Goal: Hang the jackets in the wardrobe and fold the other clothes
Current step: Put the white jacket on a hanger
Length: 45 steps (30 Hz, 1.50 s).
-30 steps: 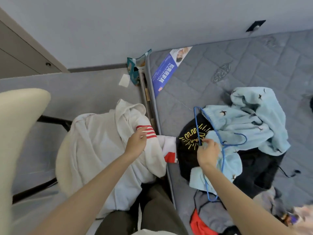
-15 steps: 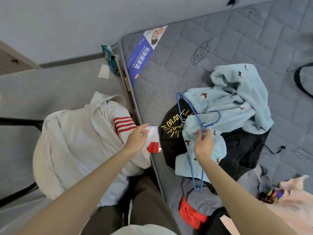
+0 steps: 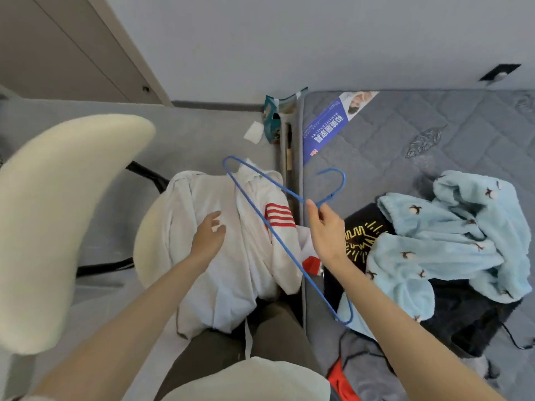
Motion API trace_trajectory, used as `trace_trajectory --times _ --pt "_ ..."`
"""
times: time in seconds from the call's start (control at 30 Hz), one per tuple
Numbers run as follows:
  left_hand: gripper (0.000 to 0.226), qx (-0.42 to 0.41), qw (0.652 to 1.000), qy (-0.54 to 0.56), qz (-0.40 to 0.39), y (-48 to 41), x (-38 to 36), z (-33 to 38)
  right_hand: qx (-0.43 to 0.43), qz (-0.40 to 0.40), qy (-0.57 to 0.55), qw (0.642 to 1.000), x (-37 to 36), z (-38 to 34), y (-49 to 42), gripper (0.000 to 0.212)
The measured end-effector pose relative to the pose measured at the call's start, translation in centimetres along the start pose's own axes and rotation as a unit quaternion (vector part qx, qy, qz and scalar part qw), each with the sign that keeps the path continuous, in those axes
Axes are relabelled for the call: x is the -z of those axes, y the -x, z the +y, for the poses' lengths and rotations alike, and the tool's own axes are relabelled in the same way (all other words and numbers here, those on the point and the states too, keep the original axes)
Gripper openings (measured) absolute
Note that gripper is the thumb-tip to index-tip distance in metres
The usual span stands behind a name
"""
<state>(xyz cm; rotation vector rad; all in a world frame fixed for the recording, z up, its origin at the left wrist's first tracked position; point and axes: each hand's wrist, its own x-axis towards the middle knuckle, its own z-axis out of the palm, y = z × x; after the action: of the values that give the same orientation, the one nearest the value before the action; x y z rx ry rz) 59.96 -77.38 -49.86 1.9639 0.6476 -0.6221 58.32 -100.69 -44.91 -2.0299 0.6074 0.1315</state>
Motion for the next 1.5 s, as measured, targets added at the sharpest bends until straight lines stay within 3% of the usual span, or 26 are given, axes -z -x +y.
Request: trace_trajectory --times 0.2,0.3,0.53,0.67,0.77,0.87,1.0,1.13,1.27,1.5 --pt "0.056 0.062 0.994 0.017 0.085 -4.2 7.0 -4.3 0.013 -0.103 0.064 0.993 -7.3 -4.8 -1.7 0.047" --pt "0.061 0.095 0.991 0.042 0.090 -6.7 8.8 -6.3 -0.005 -0.130 0.129 0.983 -10.4 -5.2 -2.3 0.047" --pt "0.069 0.138 0.986 0.087 0.030 -11.4 9.3 -10.7 -0.041 -0.117 0.224 0.967 -16.0 -4.2 -2.8 0.037" --pt "0.071 0.174 0.980 0.072 0.056 -12.5 9.1 -12.1 -0.045 -0.104 0.211 0.971 -17.0 -3.9 -2.3 0.037" --pt "0.051 0.220 0.968 0.105 0.060 -12.9 9.3 -12.6 -0.041 -0.107 0.209 0.971 -17.2 -3.9 -2.2 0.041" --pt "0.036 0.246 0.967 0.022 0.068 -12.8 9.8 -12.7 -0.020 -0.113 0.212 0.971 -16.6 -3.8 -2.5 0.044" --pt "0.007 0.186 0.975 0.064 0.102 -12.2 10.0 -12.2 0.003 -0.130 0.249 0.960 -14.8 -3.9 -2.9 0.045" --pt "0.031 0.111 0.969 0.126 0.180 -11.0 10.9 -11.0 0.001 -0.140 0.262 0.955 -13.6 -4.4 -3.5 0.043" --pt "0.032 0.042 0.966 0.144 0.212 -8.9 11.2 -8.8 -0.008 -0.176 0.281 0.943 -14.0 -5.4 -4.9 0.042" --pt "0.034 -0.047 0.960 0.202 0.190 -4.7 10.8 -5.3 -0.034 -0.250 0.240 0.938 -17.1 -5.7 -5.6 0.038"
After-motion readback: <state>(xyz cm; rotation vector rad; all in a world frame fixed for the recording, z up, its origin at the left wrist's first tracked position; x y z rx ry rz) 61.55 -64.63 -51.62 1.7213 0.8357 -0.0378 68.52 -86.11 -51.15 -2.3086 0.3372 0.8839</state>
